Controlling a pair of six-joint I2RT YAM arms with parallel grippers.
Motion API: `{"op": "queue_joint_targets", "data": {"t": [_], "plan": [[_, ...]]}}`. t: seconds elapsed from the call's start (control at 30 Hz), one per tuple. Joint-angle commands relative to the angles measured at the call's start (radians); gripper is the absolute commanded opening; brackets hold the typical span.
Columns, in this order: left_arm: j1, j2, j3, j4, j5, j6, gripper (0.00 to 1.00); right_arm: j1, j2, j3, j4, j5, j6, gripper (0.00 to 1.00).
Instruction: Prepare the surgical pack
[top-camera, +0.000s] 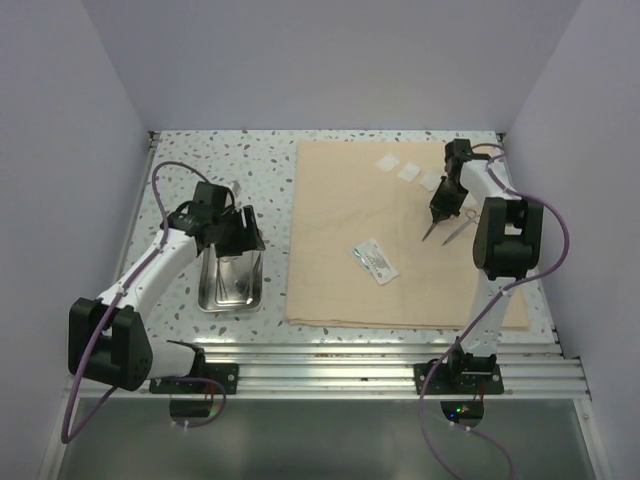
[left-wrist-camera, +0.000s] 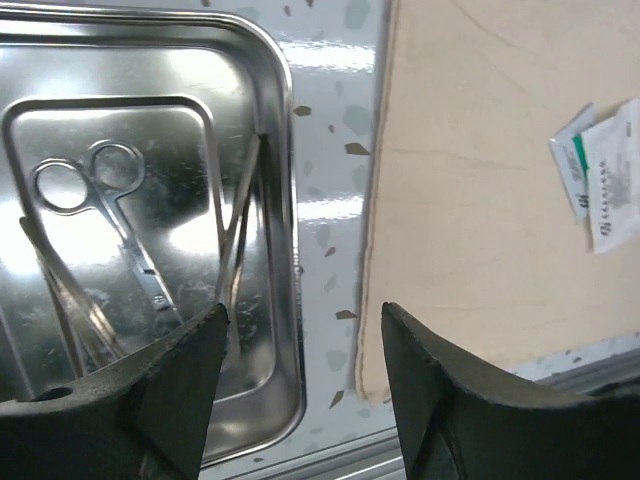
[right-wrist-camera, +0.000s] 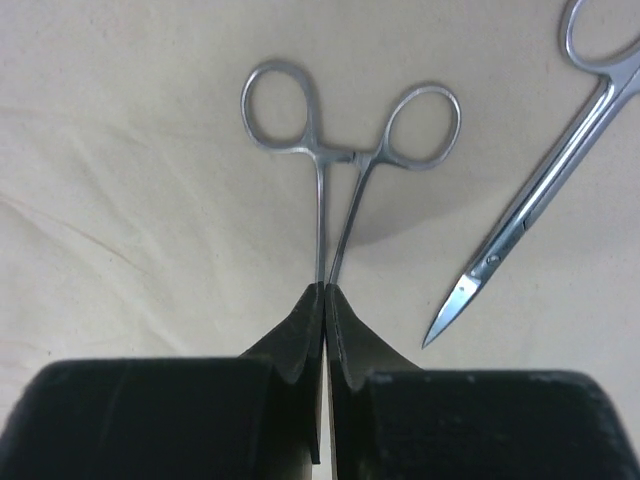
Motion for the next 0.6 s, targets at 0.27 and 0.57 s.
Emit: {"op": "queue_joint_targets", "data": {"t": [0.27, 0.57], "plan": [[-0.098, -0.041, 0.028, 0.198, 0.255, -0.074, 0.72, 0.014, -0.207, -0.111, 0.037, -0.057, -0.012, 0.0], [-0.164, -0.036, 0.028, 0.207, 0.227, -0.019, 0.73, 0.012, -0.078, 0.036, 0.041, 0.058, -0.075, 0.41]]}}
